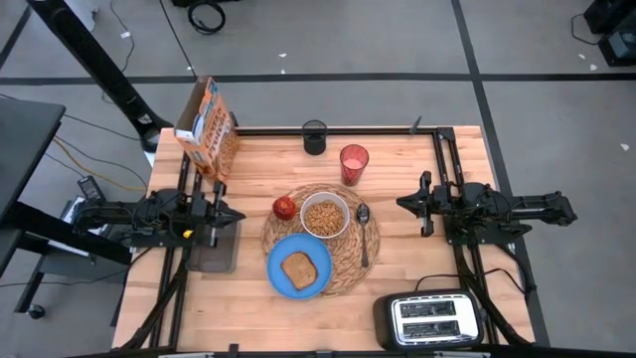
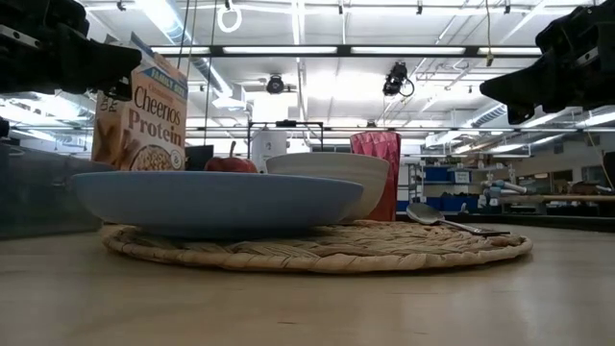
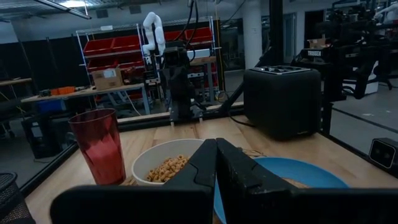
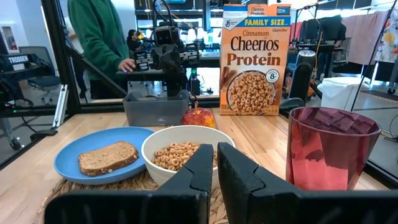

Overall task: Arrange a breakfast setting
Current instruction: Return to Home Position

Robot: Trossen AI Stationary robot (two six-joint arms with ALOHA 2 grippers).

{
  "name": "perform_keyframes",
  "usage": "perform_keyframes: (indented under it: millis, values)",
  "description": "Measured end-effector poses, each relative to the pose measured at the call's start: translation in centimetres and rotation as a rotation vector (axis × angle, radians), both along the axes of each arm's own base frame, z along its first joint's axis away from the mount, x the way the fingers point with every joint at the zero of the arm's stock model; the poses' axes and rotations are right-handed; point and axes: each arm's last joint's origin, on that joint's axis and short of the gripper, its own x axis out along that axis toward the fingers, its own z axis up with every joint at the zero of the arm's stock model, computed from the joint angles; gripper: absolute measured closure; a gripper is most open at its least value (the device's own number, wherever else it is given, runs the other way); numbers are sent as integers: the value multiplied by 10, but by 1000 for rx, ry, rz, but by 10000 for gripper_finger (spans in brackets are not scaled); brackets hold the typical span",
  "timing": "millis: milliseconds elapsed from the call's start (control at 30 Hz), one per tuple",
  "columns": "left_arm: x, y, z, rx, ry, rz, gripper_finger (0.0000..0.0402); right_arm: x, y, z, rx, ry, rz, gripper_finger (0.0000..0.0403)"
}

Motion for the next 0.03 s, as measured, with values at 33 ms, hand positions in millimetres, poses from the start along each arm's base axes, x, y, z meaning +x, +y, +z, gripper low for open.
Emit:
perform_keyframes:
  millis: [33]
  values:
    - [0, 0, 0, 0, 0, 0, 384, 0, 0, 0, 0, 0, 0, 369]
